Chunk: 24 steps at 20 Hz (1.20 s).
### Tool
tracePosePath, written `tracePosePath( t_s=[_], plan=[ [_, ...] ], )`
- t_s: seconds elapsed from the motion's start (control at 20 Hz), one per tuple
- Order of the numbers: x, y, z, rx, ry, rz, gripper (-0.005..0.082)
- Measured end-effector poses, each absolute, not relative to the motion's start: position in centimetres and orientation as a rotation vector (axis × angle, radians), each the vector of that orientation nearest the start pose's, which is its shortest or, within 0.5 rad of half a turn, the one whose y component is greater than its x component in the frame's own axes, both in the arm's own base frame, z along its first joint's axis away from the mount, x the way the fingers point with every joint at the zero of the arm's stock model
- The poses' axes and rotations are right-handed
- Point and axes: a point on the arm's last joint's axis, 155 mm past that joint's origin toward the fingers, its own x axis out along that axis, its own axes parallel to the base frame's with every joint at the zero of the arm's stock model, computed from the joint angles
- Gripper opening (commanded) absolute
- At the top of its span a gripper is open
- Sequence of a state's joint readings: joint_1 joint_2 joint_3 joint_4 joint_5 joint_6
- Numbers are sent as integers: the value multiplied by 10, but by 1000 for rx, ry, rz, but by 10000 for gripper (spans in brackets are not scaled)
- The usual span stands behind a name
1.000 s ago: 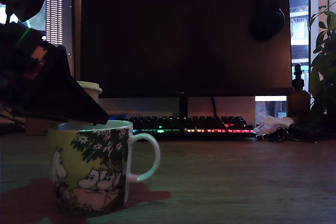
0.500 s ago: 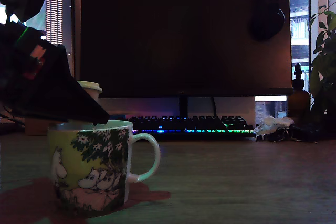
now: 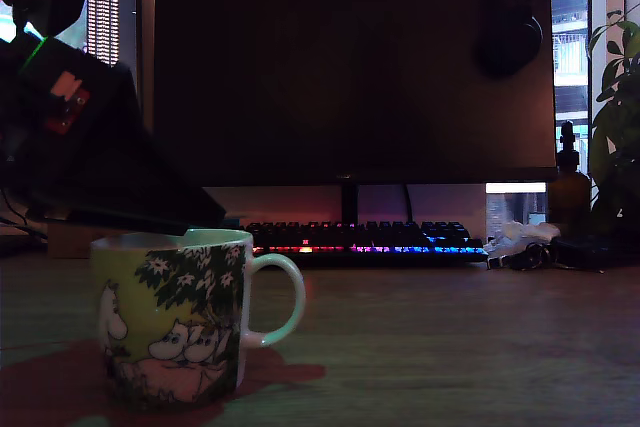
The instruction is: Pick up the coffee capsules on the table and drop them inside the coffee cup
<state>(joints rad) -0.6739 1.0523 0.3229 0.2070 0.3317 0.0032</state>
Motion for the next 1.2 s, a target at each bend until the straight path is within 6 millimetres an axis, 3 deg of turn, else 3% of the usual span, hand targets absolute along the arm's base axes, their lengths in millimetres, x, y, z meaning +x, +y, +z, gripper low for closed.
tracePosePath(
  t_s=[0.1,0.2,0.3,0.45,0.5,0.75,1.1,1.2],
  plan=[
    [214,-247,94,96,535,-983,530],
    [214,-247,94,96,535,-983,469],
    [213,-248,94,95,535,-986,337],
    [208,-251,96,85,536,-1020,37],
    [208,-253,98,83,532,-1029,-28],
    [209,-254,114,75,482,-1034,-21],
    [213,-246,162,-8,345,-982,-21],
    [219,-237,165,-14,338,-934,-21]
  ],
)
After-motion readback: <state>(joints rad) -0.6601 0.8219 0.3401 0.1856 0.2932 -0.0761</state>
